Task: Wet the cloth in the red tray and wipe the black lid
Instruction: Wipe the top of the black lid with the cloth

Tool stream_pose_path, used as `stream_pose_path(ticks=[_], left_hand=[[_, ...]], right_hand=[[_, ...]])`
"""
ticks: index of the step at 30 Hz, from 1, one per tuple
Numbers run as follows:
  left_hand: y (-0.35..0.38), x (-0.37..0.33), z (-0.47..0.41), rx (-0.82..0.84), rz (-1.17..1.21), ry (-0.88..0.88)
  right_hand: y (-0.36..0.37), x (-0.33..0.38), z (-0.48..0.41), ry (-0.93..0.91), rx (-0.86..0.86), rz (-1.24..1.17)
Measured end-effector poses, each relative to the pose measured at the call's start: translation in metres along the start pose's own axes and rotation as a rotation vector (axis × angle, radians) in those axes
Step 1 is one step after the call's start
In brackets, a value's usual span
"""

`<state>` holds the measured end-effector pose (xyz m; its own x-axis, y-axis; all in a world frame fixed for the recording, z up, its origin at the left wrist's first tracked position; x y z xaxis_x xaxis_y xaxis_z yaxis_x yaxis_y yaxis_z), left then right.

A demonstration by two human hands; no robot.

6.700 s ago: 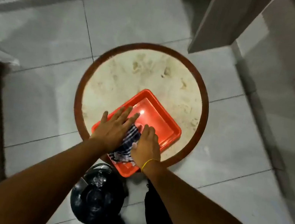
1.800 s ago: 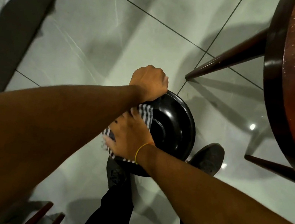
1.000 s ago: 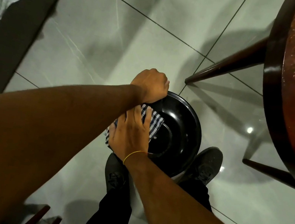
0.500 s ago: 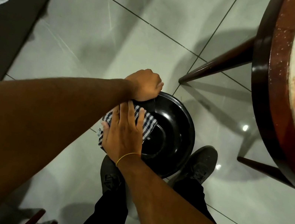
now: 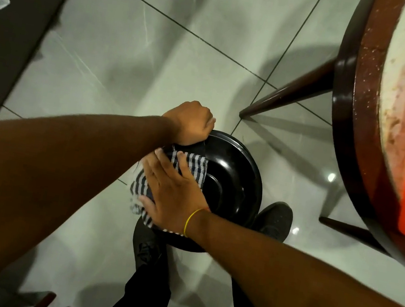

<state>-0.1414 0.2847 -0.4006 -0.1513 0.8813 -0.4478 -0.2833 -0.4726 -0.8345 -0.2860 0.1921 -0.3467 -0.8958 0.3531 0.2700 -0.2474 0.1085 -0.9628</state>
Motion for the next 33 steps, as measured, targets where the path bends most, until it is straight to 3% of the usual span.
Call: stream_pose_path(ticks=[7, 13, 16, 19, 22, 25, 30, 33], left_hand=[[0.003, -0.001, 0.005, -0.050, 0.014, 0.021], [0.004, 0.004, 0.013, -0.074, 0.004, 0.013], [0.004, 0.002, 0.011, -0.065, -0.003, 0.007], [0.004, 0.002, 0.011, -0.070, -0.009, 0.006], [0.004, -0.002, 0.010, -0.084, 0.000, 0.012], [0.003, -0.002, 0.009, -0.092, 0.005, 0.008], [0.002, 0.000, 0.011, -0.103, 0.005, -0.004], [0.000, 0.000, 0.010, -0.123, -0.003, -0.016]], right_hand=[[-0.003, -0.025, 0.035, -0.671, 0.174, 0.028], [0.001, -0.030, 0.054, -1.120, 0.389, -0.069], [-0.001, -0.034, 0.067, -1.233, 0.364, -0.103], [-0.001, -0.035, 0.074, -1.235, 0.319, -0.129], [-0.001, -0.036, 0.082, -1.121, 0.275, -0.155], [0.000, -0.040, 0.088, -0.811, 0.226, -0.170], [-0.004, -0.053, 0.095, 0.057, -0.080, -0.030], [-0.006, -0.044, 0.115, 0.603, -0.177, 0.019]])
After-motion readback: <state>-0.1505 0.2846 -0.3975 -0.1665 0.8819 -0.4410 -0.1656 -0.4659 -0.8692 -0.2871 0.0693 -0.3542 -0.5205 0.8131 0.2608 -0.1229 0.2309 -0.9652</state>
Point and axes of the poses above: each hand's wrist, its own z-axis away from the middle knuckle, its own y-axis out of the palm, x = y × z, the point moved 6 cm from there along -z, towards the middle knuckle, and after that the axes turned 12 degrees about -x, right-handed, at the moved point
